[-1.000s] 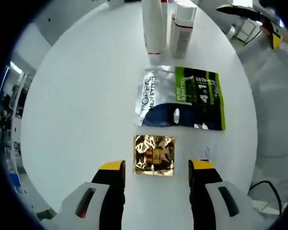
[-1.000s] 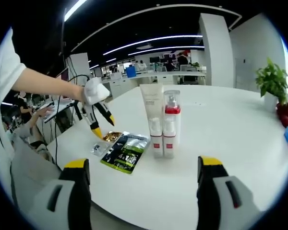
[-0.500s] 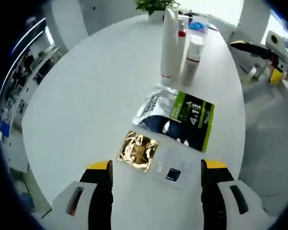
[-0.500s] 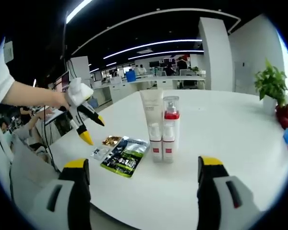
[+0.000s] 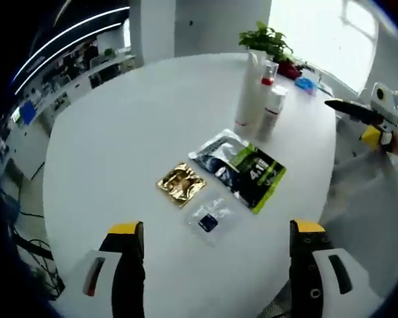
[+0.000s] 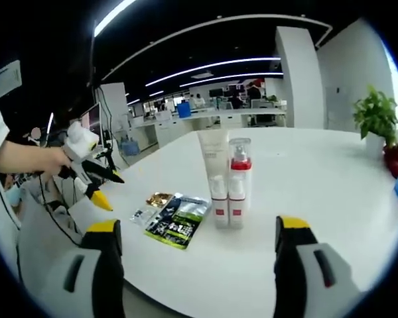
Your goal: Arrange the skincare products in the storage area until every visible bottle or jar stands upright without overlapping.
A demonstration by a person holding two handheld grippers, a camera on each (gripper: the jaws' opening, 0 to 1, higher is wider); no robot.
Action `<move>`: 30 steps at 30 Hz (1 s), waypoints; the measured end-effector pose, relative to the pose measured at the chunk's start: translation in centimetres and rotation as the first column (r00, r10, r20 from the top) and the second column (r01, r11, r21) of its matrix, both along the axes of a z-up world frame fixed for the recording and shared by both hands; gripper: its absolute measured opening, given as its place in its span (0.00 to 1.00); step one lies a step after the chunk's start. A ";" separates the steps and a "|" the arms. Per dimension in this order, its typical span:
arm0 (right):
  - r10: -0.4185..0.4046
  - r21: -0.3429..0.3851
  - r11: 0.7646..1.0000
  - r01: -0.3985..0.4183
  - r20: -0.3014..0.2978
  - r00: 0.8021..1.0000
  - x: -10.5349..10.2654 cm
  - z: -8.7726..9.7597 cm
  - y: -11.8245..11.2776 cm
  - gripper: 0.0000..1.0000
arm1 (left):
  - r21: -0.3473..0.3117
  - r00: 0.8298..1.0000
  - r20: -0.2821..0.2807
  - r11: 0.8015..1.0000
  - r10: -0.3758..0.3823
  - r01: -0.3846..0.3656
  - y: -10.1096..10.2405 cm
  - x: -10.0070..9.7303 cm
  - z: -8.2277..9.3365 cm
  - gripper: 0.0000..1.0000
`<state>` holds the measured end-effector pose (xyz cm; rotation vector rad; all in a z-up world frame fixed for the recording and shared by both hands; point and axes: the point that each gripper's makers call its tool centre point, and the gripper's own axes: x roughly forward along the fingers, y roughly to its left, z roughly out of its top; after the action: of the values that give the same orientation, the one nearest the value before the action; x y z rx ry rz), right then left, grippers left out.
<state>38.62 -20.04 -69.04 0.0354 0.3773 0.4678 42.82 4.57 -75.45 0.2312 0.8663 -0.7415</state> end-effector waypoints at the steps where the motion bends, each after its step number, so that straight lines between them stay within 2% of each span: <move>1: 0.000 0.000 1.000 0.000 0.001 1.000 0.0 0.0 0.0 0.96 | -0.005 1.000 -0.002 1.000 0.013 -0.013 0.1 -0.3 0.0 0.90; 5: -0.005 0.024 1.000 0.005 0.007 1.000 0.0 0.3 -0.1 0.98 | -0.063 0.998 -0.006 0.996 0.058 -0.059 -0.1 -1.4 0.5 0.91; 8: -0.020 0.056 0.998 0.019 0.010 1.000 0.1 0.5 -0.5 0.98 | -0.126 0.992 -0.014 0.984 0.123 -0.124 -0.5 -2.3 0.6 0.92; 11: -0.034 0.082 0.996 0.034 0.007 0.999 0.2 0.7 -0.7 0.99 | -0.157 0.986 -0.020 0.973 0.166 -0.167 -0.7 -3.5 0.1 0.94; 16: -0.047 0.089 0.995 0.046 0.008 0.999 0.3 0.7 -0.9 0.98 | -0.177 0.982 -0.038 0.966 0.187 -0.191 -1.1 -5.8 -1.1 0.97; 19: -0.044 0.083 0.996 0.044 0.007 0.999 0.3 0.7 -0.8 0.98 | -0.179 0.978 -0.033 0.961 0.206 -0.208 -0.8 -6.5 -1.7 0.97; 21: -0.040 0.082 0.996 0.040 0.006 0.999 0.3 0.7 -0.7 0.98 | -0.132 0.981 -0.033 0.972 0.191 -0.194 -0.4 -6.6 -2.0 0.97; 23: -0.040 0.077 0.996 0.039 0.005 0.999 0.3 0.6 -0.7 0.98 | -0.157 0.979 0.026 0.968 0.201 -0.195 -0.6 -5.5 -1.1 0.97; 26: -0.039 0.073 0.997 0.039 0.004 0.999 0.3 0.6 -0.7 0.98 | -0.182 0.974 0.025 0.960 0.223 -0.215 -0.7 -5.4 -0.9 0.97; 30: -0.036 0.067 0.997 0.036 -0.002 0.999 0.2 0.4 -0.7 0.98 | -0.172 0.973 0.034 0.960 0.229 -0.220 -0.3 -5.3 -0.9 0.96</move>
<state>38.86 -20.71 -68.60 0.1072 0.3608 0.4451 37.53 4.26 -76.35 0.0023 0.7595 -0.5886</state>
